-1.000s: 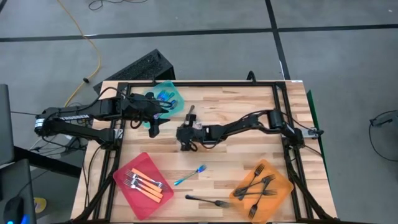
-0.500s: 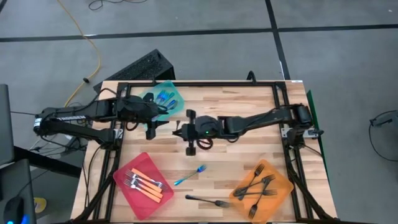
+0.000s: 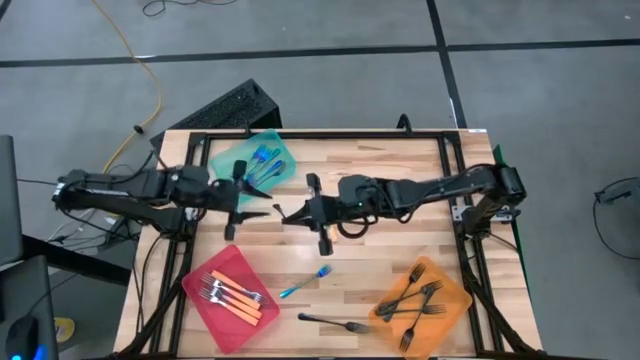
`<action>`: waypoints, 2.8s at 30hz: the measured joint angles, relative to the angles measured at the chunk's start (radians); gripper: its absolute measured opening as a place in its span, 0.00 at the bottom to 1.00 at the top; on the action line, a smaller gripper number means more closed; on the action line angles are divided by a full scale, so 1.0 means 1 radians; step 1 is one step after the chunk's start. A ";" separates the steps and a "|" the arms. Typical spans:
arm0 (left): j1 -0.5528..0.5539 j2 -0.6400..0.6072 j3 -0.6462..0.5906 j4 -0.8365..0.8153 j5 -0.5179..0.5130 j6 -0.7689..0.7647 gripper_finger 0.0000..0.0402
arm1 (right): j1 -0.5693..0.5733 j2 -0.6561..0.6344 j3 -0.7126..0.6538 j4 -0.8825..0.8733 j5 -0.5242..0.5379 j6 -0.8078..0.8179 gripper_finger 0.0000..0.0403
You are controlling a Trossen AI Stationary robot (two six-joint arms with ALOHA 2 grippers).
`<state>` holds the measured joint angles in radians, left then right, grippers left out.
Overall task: Sort silverware by color (type)
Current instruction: Put the black fork into the orange bin
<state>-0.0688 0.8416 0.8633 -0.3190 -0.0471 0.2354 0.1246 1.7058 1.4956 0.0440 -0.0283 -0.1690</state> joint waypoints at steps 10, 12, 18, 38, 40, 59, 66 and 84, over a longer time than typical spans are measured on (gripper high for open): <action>-0.011 -0.023 -0.197 0.245 0.031 0.001 0.41 | -0.006 0.011 0.000 -0.007 0.000 -0.014 0.05; -0.011 -0.024 -0.213 0.292 0.043 -0.016 0.41 | -0.011 0.011 0.000 -0.003 0.000 -0.015 0.05; -0.011 0.008 -0.244 0.388 0.034 -0.002 0.41 | -0.032 0.011 0.000 0.021 0.001 -0.024 0.05; -0.006 0.154 -0.252 0.493 -0.123 0.077 0.03 | -0.042 0.019 0.001 0.020 0.000 -0.022 0.05; -0.006 0.154 -0.252 0.497 -0.131 0.072 0.02 | -0.042 0.019 0.001 0.020 0.000 -0.020 0.05; -0.032 0.153 -0.252 0.516 -0.310 0.021 0.00 | -0.056 0.018 0.002 -0.008 0.036 -0.092 0.42; -0.029 0.153 -0.251 0.507 -0.385 0.014 0.00 | -0.068 -0.083 0.000 -0.141 0.036 -0.123 0.57; -0.029 0.164 -0.251 0.581 -0.361 0.004 0.00 | -0.075 -0.359 0.001 -0.450 0.161 -0.069 0.56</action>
<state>-0.0975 1.0060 0.6125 0.2623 -0.4081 0.2397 0.0498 1.3463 1.4963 -0.4059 0.1324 -0.2377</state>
